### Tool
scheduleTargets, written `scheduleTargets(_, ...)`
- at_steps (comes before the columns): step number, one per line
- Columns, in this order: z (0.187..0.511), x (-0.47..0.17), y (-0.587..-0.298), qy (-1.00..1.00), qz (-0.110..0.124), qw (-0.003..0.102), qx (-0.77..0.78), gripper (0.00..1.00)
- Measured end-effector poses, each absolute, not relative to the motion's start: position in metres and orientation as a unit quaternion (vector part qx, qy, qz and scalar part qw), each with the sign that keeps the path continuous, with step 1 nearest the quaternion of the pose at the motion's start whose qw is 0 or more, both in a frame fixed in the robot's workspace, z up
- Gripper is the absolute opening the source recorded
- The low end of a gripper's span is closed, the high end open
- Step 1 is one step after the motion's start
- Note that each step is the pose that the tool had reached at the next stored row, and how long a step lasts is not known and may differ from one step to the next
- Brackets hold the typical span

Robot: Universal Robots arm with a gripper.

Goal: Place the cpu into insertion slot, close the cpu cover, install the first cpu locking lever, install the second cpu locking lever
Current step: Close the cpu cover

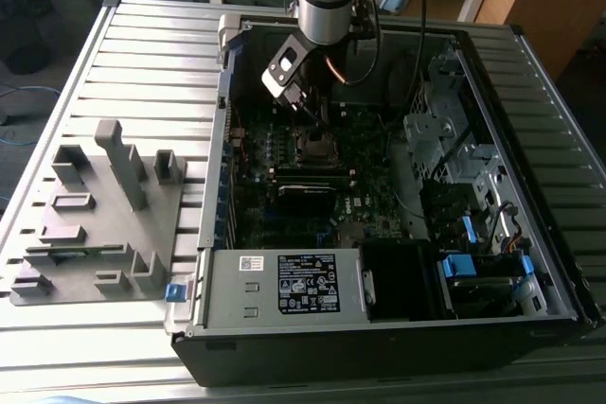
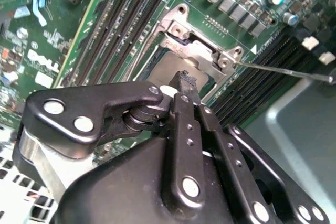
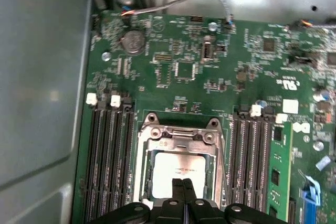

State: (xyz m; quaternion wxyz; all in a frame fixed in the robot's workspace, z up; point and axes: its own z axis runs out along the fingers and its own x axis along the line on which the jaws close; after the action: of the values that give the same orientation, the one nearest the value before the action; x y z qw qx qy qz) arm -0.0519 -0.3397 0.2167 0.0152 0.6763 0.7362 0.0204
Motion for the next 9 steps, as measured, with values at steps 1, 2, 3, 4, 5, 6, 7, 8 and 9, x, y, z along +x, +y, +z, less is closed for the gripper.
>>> scheduleTargets(1, 0.2165, -0.0519, -0.3397, 0.744, 0.021, 0.015, 0.668, 0.11)
scheduleTargets(2, 0.2163, -0.0519, -0.3397, 0.750, 0.021, 0.015, 0.661, 0.11)
scheduleTargets(3, 0.2161, -0.0519, -0.3397, 0.756, 0.021, 0.015, 0.655, 0.11)
scheduleTargets(4, 0.2158, -0.0519, -0.3397, 0.762, 0.021, 0.014, 0.647, 0.11)
scheduleTargets(5, 0.2157, -0.0519, -0.3398, 0.767, 0.021, 0.014, 0.641, 0.11)
scheduleTargets(6, 0.2155, -0.0519, -0.3398, 0.774, 0.021, 0.014, 0.633, 0.11)
scheduleTargets(7, 0.2152, -0.0519, -0.3398, 0.779, 0.021, 0.014, 0.626, 0.11)
scheduleTargets(8, 0.2150, -0.0519, -0.3397, 0.785, 0.021, 0.014, 0.619, 0.11)
scheduleTargets(9, 0.2148, -0.0519, -0.3398, 0.790, 0.022, 0.013, 0.612, 0.11)
